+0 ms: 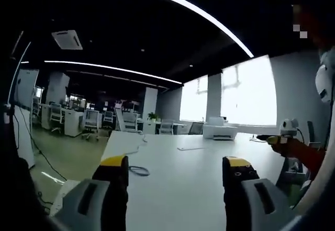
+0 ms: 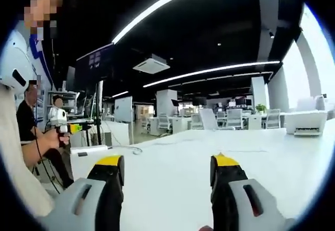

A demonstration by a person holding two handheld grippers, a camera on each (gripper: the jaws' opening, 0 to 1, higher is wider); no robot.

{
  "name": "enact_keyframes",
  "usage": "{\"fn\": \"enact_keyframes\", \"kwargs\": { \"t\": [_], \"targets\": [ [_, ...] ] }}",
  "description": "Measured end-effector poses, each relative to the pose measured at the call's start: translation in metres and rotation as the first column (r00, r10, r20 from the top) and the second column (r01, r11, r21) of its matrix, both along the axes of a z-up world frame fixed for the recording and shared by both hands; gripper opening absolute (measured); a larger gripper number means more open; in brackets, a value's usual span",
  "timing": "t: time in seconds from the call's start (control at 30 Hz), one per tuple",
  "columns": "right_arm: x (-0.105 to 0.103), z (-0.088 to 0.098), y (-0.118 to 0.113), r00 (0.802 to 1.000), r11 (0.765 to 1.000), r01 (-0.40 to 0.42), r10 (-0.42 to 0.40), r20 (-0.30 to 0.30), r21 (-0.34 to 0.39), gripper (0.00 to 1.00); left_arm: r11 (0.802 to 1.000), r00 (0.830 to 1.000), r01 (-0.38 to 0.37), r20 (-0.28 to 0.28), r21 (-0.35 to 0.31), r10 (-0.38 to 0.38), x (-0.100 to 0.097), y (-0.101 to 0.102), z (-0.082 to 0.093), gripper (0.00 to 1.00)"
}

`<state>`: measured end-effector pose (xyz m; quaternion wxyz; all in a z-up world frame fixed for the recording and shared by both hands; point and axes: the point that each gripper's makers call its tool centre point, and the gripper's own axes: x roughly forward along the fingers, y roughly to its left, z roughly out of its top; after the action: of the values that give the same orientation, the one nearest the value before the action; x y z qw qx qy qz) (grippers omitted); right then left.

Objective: Pick up the power strip scattered on the table, fix it on the side mounting bracket of the table, and press the switch

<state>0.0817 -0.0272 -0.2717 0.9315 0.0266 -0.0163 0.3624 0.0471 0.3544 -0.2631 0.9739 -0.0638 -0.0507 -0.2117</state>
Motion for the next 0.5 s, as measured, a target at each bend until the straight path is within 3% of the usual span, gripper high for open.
{"fn": "enact_keyframes", "kwargs": {
  "t": [0.23,0.5],
  "targets": [
    [-0.001,-0.004,-0.014,1.000,1.000,0.026,-0.026,-0.003,0.001,0.63,1.000,0.999,0.011,-0.035,0.003,-0.011,0.007,-0.004,-0.017,0.77],
    [0.000,0.001,-0.013,1.000,1.000,0.018,-0.018,0.004,0.019,0.63,0.999,0.999,0.037,-0.029,0.021,-0.037,0.007,-0.011,-0.008,0.77]
  ]
}}
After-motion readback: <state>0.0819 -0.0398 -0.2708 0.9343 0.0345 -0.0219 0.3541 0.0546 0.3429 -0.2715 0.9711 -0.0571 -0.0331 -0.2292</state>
